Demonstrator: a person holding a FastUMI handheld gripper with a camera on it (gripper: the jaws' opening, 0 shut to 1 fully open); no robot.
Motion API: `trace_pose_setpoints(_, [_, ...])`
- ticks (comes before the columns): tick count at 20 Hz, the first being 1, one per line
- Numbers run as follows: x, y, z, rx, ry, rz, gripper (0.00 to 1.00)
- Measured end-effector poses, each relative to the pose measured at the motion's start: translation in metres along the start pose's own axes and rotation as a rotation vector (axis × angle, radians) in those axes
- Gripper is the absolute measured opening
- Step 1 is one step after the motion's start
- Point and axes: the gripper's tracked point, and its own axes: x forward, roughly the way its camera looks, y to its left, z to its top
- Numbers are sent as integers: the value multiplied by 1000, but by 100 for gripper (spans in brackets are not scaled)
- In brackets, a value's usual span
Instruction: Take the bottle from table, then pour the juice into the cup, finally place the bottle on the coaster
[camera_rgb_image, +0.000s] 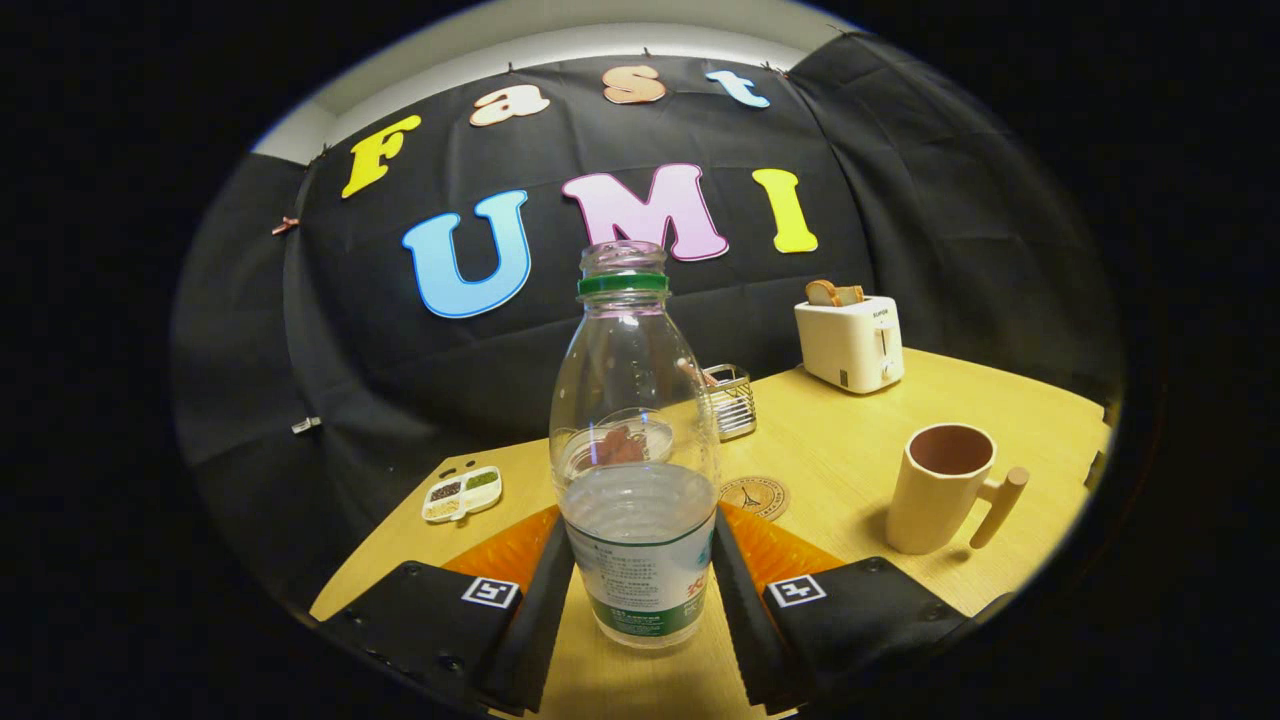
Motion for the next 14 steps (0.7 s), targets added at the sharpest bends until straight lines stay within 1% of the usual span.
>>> trace_pose_setpoints(9, [1,-9,14,278,44,63,75])
trace_pose_setpoints(12, [0,-14,15,369,65,63,75])
trace_pose_setpoints(14, [3,-20,10,412,85,49,75])
